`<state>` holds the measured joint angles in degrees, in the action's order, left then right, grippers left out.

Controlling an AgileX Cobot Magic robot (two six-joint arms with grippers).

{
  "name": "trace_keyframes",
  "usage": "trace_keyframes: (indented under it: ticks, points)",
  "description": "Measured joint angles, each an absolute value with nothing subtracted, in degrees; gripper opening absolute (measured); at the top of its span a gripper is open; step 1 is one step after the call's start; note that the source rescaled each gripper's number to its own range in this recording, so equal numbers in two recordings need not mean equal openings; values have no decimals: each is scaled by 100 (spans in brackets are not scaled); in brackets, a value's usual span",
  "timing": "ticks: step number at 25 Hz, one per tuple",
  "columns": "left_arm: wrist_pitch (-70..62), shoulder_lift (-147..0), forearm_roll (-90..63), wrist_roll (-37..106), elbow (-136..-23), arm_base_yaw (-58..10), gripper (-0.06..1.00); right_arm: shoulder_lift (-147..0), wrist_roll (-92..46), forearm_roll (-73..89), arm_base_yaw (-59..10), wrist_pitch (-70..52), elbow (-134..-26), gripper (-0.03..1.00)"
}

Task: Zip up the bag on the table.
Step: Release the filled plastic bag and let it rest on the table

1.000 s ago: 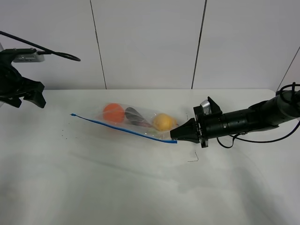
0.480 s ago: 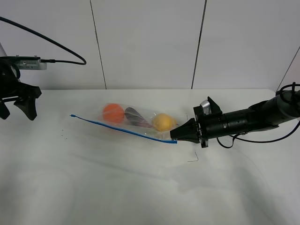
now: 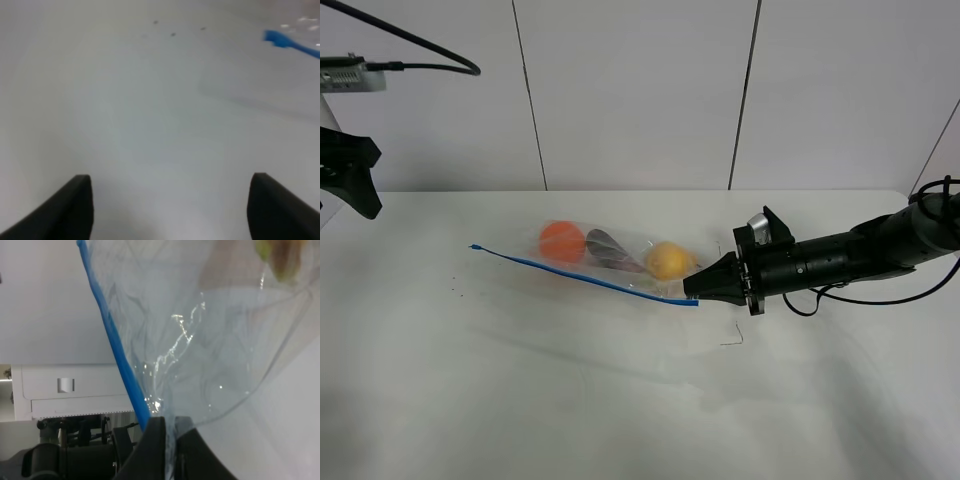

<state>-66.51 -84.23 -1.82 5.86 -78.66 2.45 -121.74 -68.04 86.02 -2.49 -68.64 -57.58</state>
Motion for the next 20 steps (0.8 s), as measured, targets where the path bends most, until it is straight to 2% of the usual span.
trace_keyframes:
  ticks: [10,20]
  points:
    - [-6651,-6532,-302,799,-5830,238,92,-12174,-6804,8602,-249,-6864,-5758,0]
    - [-6482,-3828,-630,1034,-3762,238,92,-12174,-6804,8602,-249,-6864,-5758,0]
